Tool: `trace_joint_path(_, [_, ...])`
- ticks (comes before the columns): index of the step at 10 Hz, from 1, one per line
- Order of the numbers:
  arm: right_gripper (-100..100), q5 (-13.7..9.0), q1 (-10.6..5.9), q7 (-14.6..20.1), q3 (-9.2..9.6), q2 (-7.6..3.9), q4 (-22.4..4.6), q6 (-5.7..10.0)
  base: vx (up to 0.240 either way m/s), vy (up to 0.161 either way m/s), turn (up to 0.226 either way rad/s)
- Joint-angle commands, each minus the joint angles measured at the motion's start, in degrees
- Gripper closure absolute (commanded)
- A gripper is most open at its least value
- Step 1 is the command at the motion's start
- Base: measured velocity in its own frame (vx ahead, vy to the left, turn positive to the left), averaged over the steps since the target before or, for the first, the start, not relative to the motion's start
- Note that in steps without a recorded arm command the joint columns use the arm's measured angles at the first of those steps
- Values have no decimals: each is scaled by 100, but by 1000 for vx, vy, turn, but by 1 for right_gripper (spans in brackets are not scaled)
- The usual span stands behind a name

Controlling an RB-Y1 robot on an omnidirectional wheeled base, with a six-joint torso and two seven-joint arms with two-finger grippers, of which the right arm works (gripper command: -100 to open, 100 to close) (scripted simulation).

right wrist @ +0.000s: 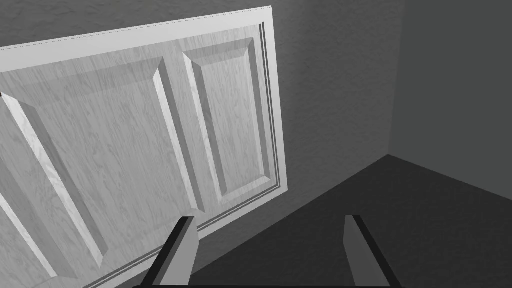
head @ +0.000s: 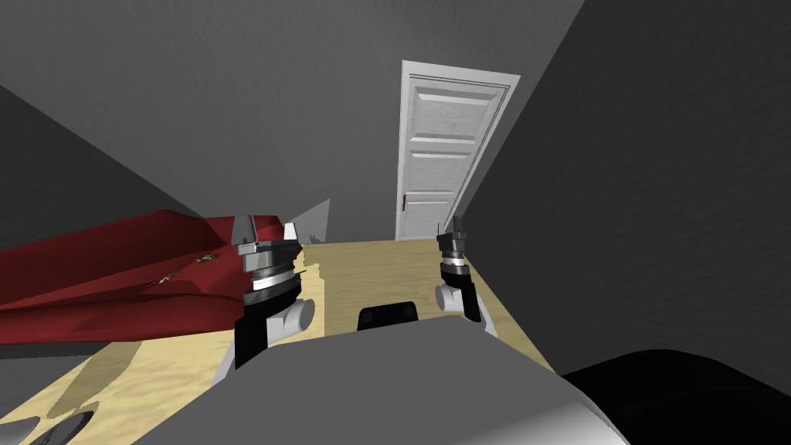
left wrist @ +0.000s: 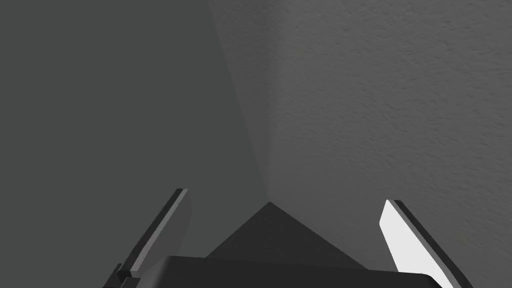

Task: Pull the door open

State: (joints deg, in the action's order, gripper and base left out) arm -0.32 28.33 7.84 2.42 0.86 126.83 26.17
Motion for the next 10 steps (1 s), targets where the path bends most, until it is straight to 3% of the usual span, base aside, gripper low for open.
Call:
trace_joint_path(1, [-100,2,-56,154,25,-43,-140,35,99,-5,-45])
trace_joint_path(7, [-100,9,-303,830,135,-198,-752,189,168,11,-43])
trace_joint_path(10, [-100,12,-405,1109,180,-254,-1004,252,93,14,-34])
